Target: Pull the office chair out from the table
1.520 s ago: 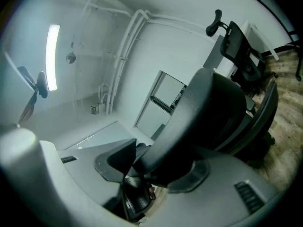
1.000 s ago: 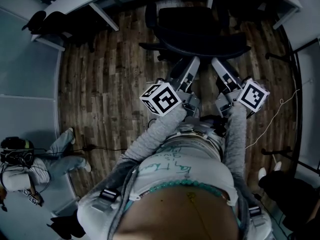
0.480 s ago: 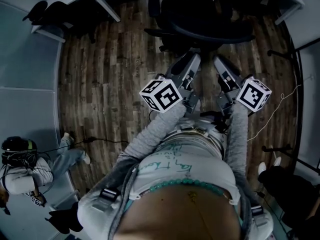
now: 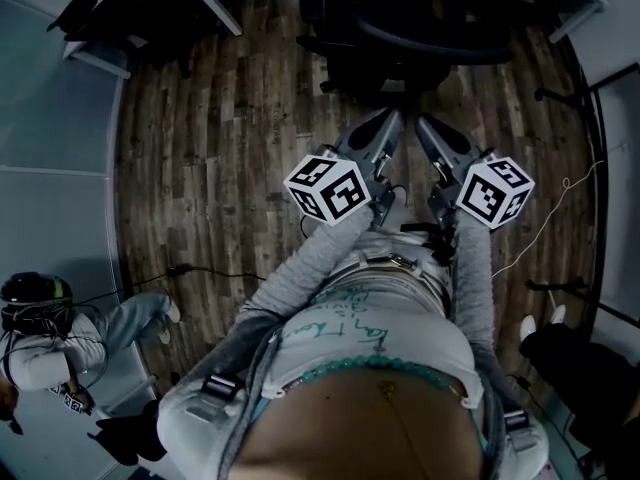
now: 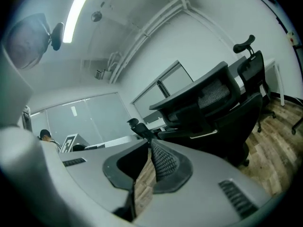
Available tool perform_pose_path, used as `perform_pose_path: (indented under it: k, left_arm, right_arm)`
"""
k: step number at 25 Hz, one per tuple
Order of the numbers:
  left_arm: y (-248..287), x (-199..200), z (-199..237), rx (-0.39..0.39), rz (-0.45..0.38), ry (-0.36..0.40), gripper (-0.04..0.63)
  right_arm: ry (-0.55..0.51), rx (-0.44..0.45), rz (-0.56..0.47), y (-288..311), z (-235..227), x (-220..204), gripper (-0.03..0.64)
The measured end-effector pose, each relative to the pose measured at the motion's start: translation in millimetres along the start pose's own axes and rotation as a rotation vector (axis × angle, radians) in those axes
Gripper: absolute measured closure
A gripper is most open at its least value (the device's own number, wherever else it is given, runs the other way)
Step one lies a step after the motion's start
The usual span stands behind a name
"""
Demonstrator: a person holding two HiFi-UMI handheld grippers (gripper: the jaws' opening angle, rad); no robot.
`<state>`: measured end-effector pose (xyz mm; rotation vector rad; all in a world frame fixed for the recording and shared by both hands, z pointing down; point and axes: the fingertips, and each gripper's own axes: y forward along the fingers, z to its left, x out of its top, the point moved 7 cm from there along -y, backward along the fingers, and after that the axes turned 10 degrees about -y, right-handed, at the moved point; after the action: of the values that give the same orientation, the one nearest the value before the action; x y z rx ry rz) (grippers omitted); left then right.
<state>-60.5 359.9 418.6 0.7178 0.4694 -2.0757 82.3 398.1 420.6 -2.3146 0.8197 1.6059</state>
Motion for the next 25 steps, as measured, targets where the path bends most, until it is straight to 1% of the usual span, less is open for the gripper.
perform_pose_path:
  k: [3,5,9,14,22,25]
  left_arm:
    - [-4,-6,-4,0.003,0.018,0.052,0.584]
    - [-6,-7,-7,0.009,0.018,0.082,0.584]
    - [-1,-8,-14,0.027,0.004,0.12,0.584]
    - [10,-13,-24,0.062,-0.018,0.152,0.584]
    - [22,-15,-45,0.14,-0.069,0.311,0.584]
    - [25,-14,-50,0.162,-0.088,0.357,0.584]
  right_arm:
    - [-0.057,-0.018,-0.005,-3,7,-4,0.584]
    - [-0.095,-0.03,-0.026,-5,11,-4,0.584]
    - [-0.142,-0.029,-0.077,-11,12,3,0.584]
    - [-0.204,-0.022,-0.065,-18,7,11,0.586]
    - [-0.32,-0.033,-0.049,-30,-4,24,0.586]
    - [-0.352,-0.03,-0.049,-32,-5,28,0.586]
